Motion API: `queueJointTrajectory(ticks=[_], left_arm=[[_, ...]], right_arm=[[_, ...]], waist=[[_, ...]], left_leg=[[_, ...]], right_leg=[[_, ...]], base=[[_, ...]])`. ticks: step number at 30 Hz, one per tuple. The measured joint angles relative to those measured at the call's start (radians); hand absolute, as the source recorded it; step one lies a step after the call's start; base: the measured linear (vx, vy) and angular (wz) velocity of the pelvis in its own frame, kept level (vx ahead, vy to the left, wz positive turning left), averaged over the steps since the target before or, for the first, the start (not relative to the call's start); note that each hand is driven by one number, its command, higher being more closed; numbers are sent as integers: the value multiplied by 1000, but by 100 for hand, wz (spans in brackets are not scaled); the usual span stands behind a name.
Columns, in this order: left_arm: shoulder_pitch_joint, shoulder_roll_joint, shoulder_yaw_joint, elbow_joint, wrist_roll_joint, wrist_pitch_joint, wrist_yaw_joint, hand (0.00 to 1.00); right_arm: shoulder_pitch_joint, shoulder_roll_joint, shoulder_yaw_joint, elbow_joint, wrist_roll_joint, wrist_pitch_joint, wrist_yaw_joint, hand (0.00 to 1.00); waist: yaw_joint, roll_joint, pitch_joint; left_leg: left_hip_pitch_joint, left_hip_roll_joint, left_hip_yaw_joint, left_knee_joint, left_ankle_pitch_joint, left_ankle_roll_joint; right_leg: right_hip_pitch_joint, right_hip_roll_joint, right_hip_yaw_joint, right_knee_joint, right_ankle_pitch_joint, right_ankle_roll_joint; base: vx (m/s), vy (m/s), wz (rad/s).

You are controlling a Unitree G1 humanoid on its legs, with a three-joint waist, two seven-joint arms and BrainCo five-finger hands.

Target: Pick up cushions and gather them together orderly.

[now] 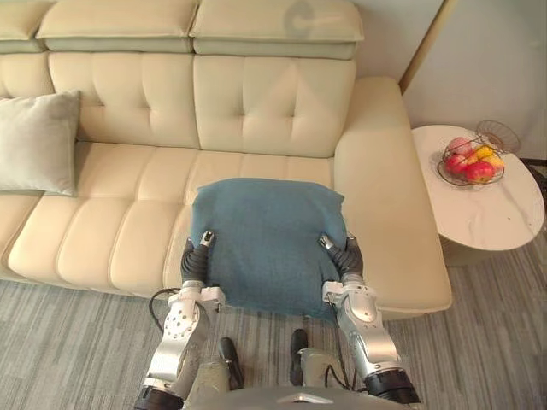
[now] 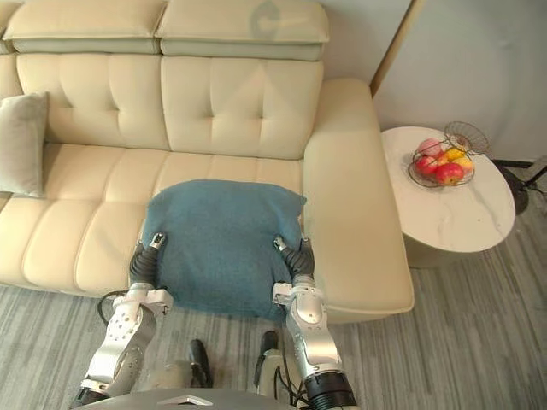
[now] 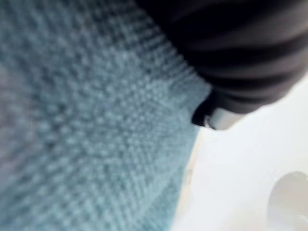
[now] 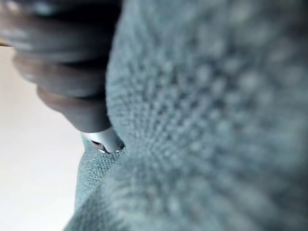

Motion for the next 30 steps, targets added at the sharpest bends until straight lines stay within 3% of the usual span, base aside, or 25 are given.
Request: queueJointTrajectory(ticks=[1,2,3,6,8,10,12,13,14,15,16,18,24,30], left_arm=[[-2,0,-9,0,3,1,-1,100],[8,-5,-48,-1,7,8,-26,100],[16,-8,-49,-7,7,9,-37,100],[40,-17,-46,-49,7,9,-43,100],[53,-24,-45,-84,7,8,-47,100],[56,-39,-46,-89,13,8,-63,100],[54,-45,-46,-89,19,8,-64,100],[55,-44,-49,-88,19,8,-65,100],[58,-45,-57,-85,19,8,-64,100],[57,-38,-58,-80,19,8,-65,100],[57,-22,-60,-71,20,8,-64,100],[57,6,-63,-67,19,8,-64,100],[57,32,-63,-42,20,8,-64,100],[43,45,-68,-28,48,9,-36,100]], right_arm=[[10,-1,-8,-7,0,0,0,100],[105,-1,-31,-69,7,0,-2,100],[169,8,-30,-145,23,0,-3,100],[219,3,-27,-256,30,0,-3,100],[228,4,-27,-286,31,-2,-4,100],[231,5,-37,-308,31,-3,-5,100],[231,4,-41,-308,31,-4,-5,100],[231,4,-46,-304,30,-4,-5,100],[232,3,-53,-302,30,-4,-5,100],[229,11,-54,-289,28,-4,-5,100],[239,37,-54,-265,27,-3,-5,100],[249,65,-55,-263,19,-3,-5,100],[207,73,-53,-160,15,-3,-5,100],[126,42,-43,-66,-63,0,-27,100]], waist=[[-3,1,0],[-5,8,4],[11,7,3],[35,29,-11],[43,22,-10],[58,18,-19],[65,19,-25],[70,27,-31],[74,54,-47],[74,42,-49],[65,-3,-60],[57,-56,-65],[54,-67,-75],[27,-56,-81]], left_leg=[[1,-1,-9,5,-13,-6],[44,13,-37,52,-38,-14],[-3,49,-3,227,-58,-16],[-69,139,70,459,-58,-14],[-92,159,76,522,-62,3],[-90,162,31,450,-137,1],[-84,138,-40,309,-137,-20],[-59,125,-102,154,-74,-40],[-43,129,-129,68,52,-54],[-37,128,-127,66,45,-93],[-19,92,-99,42,48,-79],[2,49,-57,14,49,-57],[44,10,-2,-46,57,-36],[43,10,35,-167,140,-44]], right_leg=[[5,3,-7,14,-20,2],[89,-6,-45,23,-74,3],[128,-5,-63,34,-100,10],[166,15,-52,35,-125,3],[187,17,-31,14,-127,0],[210,13,9,-19,-117,8],[215,8,33,-36,-104,18],[216,13,60,-57,-93,38],[219,29,88,-79,-83,58],[223,26,104,-90,-79,68],[224,-8,120,-120,-52,88],[220,-53,159,-141,-42,95],[196,-80,224,-159,-12,101],[121,-61,287,-195,4,112]], base=[[178,-34,66],[237,-48,69],[267,-102,65],[168,-41,-14],[111,26,-34],[162,71,-47],[133,123,-48],[173,250,-82],[182,285,-76],[192,280,-60],[171,250,-35],[134,240,-29],[-8,125,-29],[-93,-46,-23]])
